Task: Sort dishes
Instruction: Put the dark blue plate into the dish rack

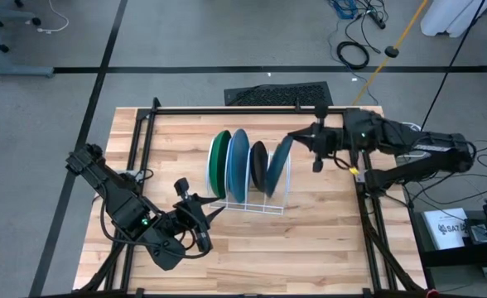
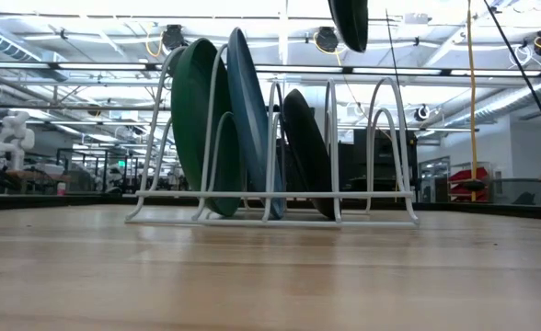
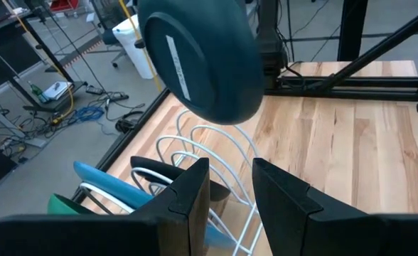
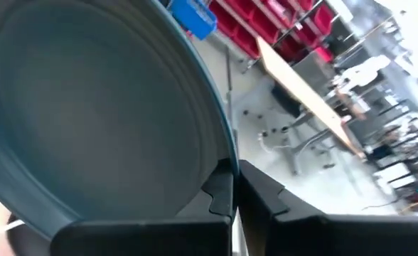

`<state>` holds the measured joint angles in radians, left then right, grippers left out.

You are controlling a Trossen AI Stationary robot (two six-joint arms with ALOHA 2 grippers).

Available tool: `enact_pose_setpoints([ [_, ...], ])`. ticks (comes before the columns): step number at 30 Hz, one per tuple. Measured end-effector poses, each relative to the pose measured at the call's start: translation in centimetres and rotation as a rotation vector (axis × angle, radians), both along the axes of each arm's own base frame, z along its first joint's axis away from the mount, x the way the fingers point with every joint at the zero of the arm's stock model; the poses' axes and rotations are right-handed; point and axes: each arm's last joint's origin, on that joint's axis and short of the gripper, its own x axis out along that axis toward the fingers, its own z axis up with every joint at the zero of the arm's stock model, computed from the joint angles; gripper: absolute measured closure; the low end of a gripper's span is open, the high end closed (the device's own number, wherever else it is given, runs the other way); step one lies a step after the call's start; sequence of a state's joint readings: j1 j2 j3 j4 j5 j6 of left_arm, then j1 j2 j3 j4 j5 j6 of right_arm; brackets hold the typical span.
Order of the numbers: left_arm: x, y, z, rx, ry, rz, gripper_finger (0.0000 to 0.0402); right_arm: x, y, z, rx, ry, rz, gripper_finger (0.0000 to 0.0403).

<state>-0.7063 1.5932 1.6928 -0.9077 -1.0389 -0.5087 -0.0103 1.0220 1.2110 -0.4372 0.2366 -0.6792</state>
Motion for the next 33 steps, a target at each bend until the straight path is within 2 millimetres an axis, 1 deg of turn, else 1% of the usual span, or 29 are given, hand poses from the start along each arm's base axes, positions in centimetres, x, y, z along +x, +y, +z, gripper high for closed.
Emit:
enact_pose_setpoints([
  [4, 0.0, 0.0, 0.0, -0.001, -0.001, 0.000, 0.0283, 0.2, -2.1, -0.6, 0.049, 0.027, 0.005, 0.0403],
  [8, 0.0, 0.0, 0.0, -0.001, -0.001, 0.001, 0.0283, 0.3, -4.0, -2.0, 0.121, 0.024, 0.023, 0.0403],
  [12, 0.0, 0.0, 0.0, -0.002, -0.001, 0.000, 0.0283, 0.4, -5.7, -4.4, 0.179, 0.047, 0.010, 0.0403],
  [17, 0.0, 0.0, 0.0, 0.000, 0.000, 0.000, 0.0283, 0.7, -7.5, -7.0, 0.242, -0.005, 0.060, 0.0403],
  [21, 0.0, 0.0, 0.0, 0.001, 0.002, 0.000, 0.0283, 0.7, -9.0, -9.6, 0.307, 0.025, 0.064, 0.0402],
  [23, 0.0, 0.0, 0.0, 0.001, 0.002, 0.000, 0.0283, 0.8, -9.6, -10.7, 0.339, 0.050, 0.053, 0.0402],
  [26, 0.0, 0.0, 0.0, 0.002, 0.003, 0.001, 0.0283, 0.9, -10.3, -11.8, 0.373, 0.070, 0.053, 0.0402],
  [29, 0.1, 0.2, 0.0, 0.002, 0.003, 0.006, 0.0283, 1.3, -10.6, -12.5, 0.404, 0.092, 0.074, 0.0398],
  [33, 0.2, 0.3, 0.0, 0.005, 0.006, 0.010, 0.0283, 1.8, -10.9, -13.2, 0.421, 0.117, 0.069, 0.0381],
])
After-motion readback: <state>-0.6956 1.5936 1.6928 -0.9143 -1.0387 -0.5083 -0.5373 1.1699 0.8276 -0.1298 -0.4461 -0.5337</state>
